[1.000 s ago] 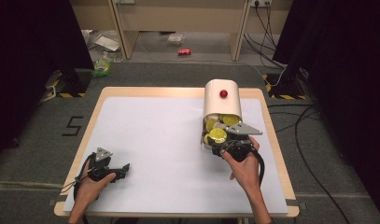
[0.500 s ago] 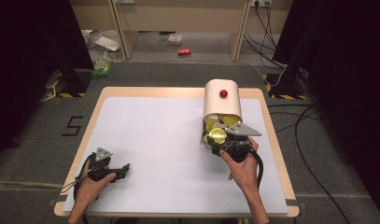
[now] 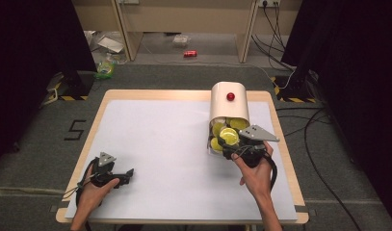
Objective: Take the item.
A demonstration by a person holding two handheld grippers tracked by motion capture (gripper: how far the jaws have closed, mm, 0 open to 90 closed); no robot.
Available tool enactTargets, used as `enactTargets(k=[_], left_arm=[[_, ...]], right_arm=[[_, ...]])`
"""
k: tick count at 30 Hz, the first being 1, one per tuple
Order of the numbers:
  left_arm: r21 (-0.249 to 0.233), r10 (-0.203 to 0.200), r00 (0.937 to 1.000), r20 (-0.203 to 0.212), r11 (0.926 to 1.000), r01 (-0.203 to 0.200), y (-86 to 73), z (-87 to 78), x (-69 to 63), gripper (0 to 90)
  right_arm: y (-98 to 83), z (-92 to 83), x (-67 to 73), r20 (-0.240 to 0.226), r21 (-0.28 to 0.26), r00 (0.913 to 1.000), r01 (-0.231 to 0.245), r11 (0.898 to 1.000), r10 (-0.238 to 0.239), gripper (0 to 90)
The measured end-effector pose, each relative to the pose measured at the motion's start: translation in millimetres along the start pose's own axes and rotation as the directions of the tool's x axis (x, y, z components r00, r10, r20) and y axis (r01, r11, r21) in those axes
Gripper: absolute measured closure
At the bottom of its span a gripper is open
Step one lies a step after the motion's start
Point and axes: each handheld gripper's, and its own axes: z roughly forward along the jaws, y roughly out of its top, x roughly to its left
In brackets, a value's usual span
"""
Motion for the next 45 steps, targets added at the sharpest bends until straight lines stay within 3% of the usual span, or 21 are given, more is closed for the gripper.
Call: enactTargets(k=[14,27,45], left_arm=[[0.0,0.0,1.0,0.001,1.0,0.0,0.0,0.0,0.1,5.8],[0.001,0.0,1.0,0.001,1.0,0.0,0.0,-0.1,0.2,5.8],[0.001,-0.001,1.0,0.003,1.0,0.001,0.0,-0.2,0.4,5.9]], right_arm=[[3.2,-27.0,-10.7,0.009,-0.049,1.0,-0.001,0.999,0.002,38.6],[-3.2,-54.1,-31.7,0.052,-0.087,0.9982,-0.023,0.996,0.028,38.7],[-15.2,-61.8,-61.6,0.142,-0.092,0.9877,-0.053,0.994,0.066,38.6]])
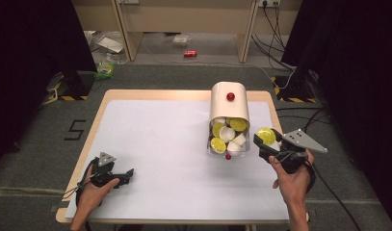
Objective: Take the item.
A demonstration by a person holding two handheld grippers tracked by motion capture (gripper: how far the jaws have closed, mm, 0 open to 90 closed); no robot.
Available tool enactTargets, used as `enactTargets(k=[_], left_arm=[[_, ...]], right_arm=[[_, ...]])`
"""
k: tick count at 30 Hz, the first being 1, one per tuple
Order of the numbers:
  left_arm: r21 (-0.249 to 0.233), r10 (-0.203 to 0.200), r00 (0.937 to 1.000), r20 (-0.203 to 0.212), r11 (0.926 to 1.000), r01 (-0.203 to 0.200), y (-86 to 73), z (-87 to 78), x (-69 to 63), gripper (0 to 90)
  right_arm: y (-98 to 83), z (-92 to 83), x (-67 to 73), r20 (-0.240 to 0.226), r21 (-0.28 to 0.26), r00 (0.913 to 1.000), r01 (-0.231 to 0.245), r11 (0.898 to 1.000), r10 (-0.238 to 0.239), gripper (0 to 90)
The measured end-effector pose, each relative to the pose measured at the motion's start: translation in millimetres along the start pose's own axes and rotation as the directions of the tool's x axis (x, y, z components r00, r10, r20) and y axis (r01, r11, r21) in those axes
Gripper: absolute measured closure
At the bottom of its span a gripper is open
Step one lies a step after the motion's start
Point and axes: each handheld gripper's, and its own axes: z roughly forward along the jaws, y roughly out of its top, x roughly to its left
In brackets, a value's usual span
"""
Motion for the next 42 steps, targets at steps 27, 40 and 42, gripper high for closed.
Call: enactTargets(k=[27,40,42], left_arm=[[0.0,0.0,1.0,0.0,1.0,0.0,0.0,-0.1,0.0,5.9],[0.0,0.0,1.0,0.0,1.0,0.0,0.0,0.0,0.0,5.9],[0.001,0.001,1.0,0.0,1.0,-0.001,0.0,-0.1,0.0,5.9]], right_arm=[[-46.8,27.2,-44.0,0.107,0.027,0.9926,-0.062,0.998,0.059,38.6],[-65.6,40.0,-51.8,0.124,0.054,0.9909,-0.061,0.997,0.054,38.6],[-70.1,43.6,-52.2,0.125,0.072,0.9907,-0.062,0.996,0.052,38.6]])
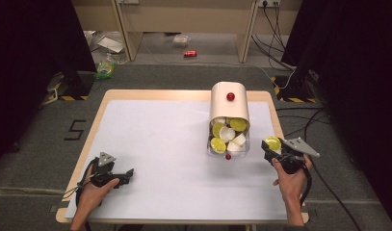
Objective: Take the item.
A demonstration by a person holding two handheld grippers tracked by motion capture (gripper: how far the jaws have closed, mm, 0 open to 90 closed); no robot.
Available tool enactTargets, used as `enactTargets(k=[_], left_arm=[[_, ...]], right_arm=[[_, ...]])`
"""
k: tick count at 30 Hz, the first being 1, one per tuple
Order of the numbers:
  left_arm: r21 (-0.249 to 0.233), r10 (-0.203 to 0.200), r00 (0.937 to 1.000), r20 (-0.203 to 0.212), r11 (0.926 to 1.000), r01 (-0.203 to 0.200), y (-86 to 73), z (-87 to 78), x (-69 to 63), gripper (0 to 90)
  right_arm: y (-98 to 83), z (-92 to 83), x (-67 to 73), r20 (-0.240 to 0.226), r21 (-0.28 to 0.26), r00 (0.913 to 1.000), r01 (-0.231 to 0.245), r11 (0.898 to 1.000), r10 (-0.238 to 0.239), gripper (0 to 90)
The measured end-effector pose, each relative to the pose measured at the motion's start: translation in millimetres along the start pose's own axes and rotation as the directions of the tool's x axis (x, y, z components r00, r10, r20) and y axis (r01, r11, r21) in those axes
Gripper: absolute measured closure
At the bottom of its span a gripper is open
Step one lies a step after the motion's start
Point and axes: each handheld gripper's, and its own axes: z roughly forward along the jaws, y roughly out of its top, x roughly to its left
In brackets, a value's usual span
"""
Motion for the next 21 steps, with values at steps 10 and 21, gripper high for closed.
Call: enactTargets(k=[10,21], left_arm=[[0.0,0.0,1.0,0.0,1.0,0.0,0.0,0.1,-0.1,5.8],[-0.001,-0.001,1.0,0.0,1.0,0.001,0.0,0.1,-0.1,5.8]], right_arm=[[-10.9,12.9,4.2,0.002,0.055,0.9998,0.018,0.998,-0.018,38.6],[-21.1,25.9,4.7,0.004,0.097,0.9995,0.032,0.995,-0.033,38.6]])
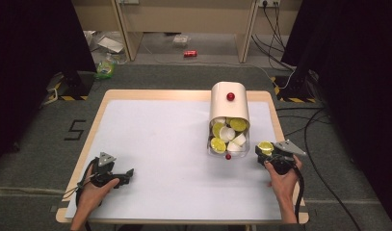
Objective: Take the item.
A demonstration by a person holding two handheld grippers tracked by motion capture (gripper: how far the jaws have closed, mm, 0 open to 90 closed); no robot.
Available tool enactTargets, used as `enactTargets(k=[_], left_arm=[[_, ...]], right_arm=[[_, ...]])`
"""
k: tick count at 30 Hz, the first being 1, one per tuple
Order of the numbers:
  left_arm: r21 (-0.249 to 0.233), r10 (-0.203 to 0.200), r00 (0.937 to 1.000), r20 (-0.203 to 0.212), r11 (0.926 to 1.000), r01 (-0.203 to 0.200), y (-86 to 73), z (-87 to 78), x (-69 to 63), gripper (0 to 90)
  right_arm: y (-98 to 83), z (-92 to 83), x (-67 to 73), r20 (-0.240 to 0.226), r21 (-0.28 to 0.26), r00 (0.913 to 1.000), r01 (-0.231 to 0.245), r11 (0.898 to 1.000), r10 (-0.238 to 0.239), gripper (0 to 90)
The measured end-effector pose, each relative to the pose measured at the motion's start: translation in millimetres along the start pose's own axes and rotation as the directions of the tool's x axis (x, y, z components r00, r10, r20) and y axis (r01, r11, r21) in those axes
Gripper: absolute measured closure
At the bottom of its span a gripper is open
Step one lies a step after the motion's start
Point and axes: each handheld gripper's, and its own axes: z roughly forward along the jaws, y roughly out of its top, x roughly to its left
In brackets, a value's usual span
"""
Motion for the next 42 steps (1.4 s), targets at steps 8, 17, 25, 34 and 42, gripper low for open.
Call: enactTargets(k=[8,17,25,34,42], left_arm=[[0.0,0.0,1.0,0.0,1.0,0.0,0.0,-0.1,0.0,5.9],[0.0,0.0,1.0,0.0,1.0,0.0,0.0,0.0,0.0,5.8],[0.0,0.0,1.0,0.0,1.0,0.0,0.0,0.0,0.0,5.8],[0.0,0.0,1.0,0.0,1.0,0.0,0.0,0.0,0.0,5.9],[0.0,0.0,1.0,0.0,1.0,0.0,0.0,0.0,0.0,5.8]], right_arm=[[-2.7,5.8,2.1,0.001,0.022,1.0,0.004,1.0,-0.004,38.6],[-5.7,9.9,1.9,0.002,0.04,0.9999,0.014,0.999,-0.014,38.6],[-13.9,14.0,-5.0,0.034,0.087,0.9994,0.002,0.996,-0.005,38.5],[-16.9,16.5,-8.6,0.036,0.103,0.9994,-0.005,0.995,0.002,38.5],[-18.4,19.2,-7.4,0.027,0.12,0.9996,-0.001,0.993,-0.002,38.0]])
